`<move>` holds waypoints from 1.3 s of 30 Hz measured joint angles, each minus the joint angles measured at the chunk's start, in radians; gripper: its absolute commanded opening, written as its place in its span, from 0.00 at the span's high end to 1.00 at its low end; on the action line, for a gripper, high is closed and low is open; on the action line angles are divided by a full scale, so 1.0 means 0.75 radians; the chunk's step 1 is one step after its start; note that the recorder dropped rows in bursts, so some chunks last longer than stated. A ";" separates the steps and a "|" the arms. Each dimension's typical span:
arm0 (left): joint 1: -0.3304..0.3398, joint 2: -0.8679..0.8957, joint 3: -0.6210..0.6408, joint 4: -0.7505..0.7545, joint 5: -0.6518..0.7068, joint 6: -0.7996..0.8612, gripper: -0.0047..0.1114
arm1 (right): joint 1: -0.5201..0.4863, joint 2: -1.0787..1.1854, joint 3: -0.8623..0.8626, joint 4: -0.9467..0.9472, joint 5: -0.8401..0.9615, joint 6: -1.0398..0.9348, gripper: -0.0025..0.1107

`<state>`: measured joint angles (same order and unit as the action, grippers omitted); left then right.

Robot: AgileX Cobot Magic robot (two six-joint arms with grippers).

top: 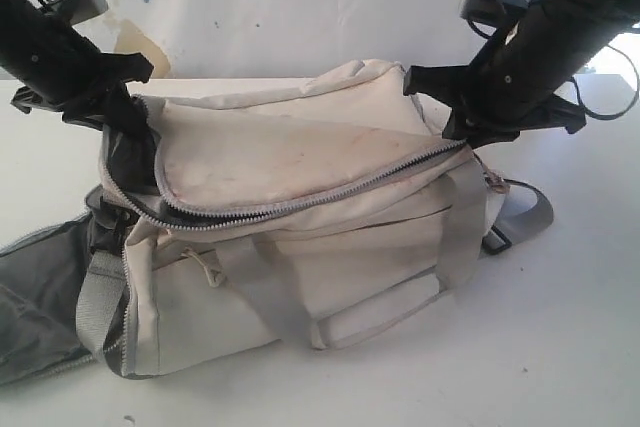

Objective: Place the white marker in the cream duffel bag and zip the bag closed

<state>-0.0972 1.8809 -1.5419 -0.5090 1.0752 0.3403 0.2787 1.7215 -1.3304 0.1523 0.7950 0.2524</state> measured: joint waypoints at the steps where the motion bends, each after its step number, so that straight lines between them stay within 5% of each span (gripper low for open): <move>1: 0.000 0.000 0.000 0.000 0.000 0.003 0.96 | 0.000 -0.001 0.016 0.000 -0.015 0.002 0.98; 4: 0.000 0.001 0.000 0.000 0.002 -0.023 0.85 | 0.000 -0.001 0.043 0.000 -0.036 0.002 0.92; 10: 0.013 0.003 0.000 0.142 -0.002 -0.093 0.50 | -0.002 0.014 0.050 -0.065 -0.028 0.002 0.55; 12: 0.019 0.003 0.000 0.160 -0.004 -0.099 0.44 | -0.005 0.014 0.050 -0.078 -0.028 0.002 0.51; 21: 0.019 -0.103 0.000 0.187 -0.017 -0.099 0.48 | -0.038 0.014 -0.016 -0.060 0.090 -0.035 0.51; 26: -0.012 -0.193 0.000 0.194 0.043 -0.099 0.48 | -0.139 0.014 -0.046 0.159 0.162 -0.214 0.51; 31: -0.152 -0.261 0.000 0.197 0.077 -0.099 0.48 | -0.274 0.014 -0.046 0.397 0.245 -0.420 0.55; 39: -0.414 -0.278 0.000 0.197 0.068 -0.121 0.48 | -0.345 0.043 -0.046 0.415 0.480 -0.837 0.69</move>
<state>-0.4074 1.6723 -1.5419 -0.3610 1.1262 0.2498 0.0202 1.7535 -1.3647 0.4633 1.1551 -0.3756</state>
